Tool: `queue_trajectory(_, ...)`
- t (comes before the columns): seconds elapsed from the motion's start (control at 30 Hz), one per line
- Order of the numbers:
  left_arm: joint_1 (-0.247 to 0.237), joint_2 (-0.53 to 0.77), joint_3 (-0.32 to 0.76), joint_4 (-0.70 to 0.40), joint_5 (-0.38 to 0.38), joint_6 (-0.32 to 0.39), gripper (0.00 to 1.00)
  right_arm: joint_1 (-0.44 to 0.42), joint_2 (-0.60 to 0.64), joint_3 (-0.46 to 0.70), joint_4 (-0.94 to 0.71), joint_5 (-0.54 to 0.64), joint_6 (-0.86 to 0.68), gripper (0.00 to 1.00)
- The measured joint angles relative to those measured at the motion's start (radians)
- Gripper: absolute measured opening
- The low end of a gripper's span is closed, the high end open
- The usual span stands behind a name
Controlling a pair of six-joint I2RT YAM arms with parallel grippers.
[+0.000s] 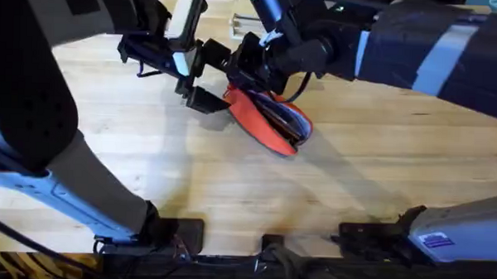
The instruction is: Unzip the bag, pick up the pens from the table one at a time and place them inside, then zip the bag closed.
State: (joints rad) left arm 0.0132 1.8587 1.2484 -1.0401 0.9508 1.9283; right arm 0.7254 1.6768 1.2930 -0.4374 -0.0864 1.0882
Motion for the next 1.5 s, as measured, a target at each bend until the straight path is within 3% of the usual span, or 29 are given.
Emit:
queue_trajectory(0.07,0.0,0.0,0.0,-0.001,0.002,-0.004,0.478,0.0,0.0,0.0,0.0,-0.001,0.0,0.03)
queue_trajectory(0.13,0.0,0.0,0.0,0.0,0.003,-0.005,0.171,0.0,0.0,0.0,0.0,-0.002,0.0,0.031)
queue_trajectory(0.17,0.0,0.0,0.0,0.0,0.003,-0.005,0.074,0.0,0.0,0.0,-0.002,-0.006,0.0,0.031)
queue_trajectory(0.2,-0.002,0.0,0.0,0.0,0.002,-0.005,0.054,0.0,0.0,0.0,-0.004,-0.008,0.0,0.031)
queue_trajectory(0.4,-0.004,0.0,0.0,-0.004,0.002,-0.005,0.044,-0.018,-0.001,0.002,-0.042,-0.024,-0.001,0.032)
queue_trajectory(0.63,-0.015,0.0,0.0,-0.019,0.009,-0.005,0.044,-0.103,-0.034,0.014,-0.191,-0.072,-0.04,0.032)
queue_trajectory(0.97,-0.049,0.0,0.0,-0.034,0.105,-0.006,0.043,-0.266,-0.105,0.02,-0.432,-0.143,-0.147,0.033)
queue_trajectory(1.27,-0.039,0.001,0.0,-0.05,0.051,-0.006,0.043,-0.392,-0.106,0.021,-0.632,0.035,-0.248,0.033)
queue_trajectory(1.5,-0.035,0.001,0.0,-0.067,0.047,-0.006,0.043,-0.397,-0.106,-0.021,-0.644,0.116,-0.25,0.033)
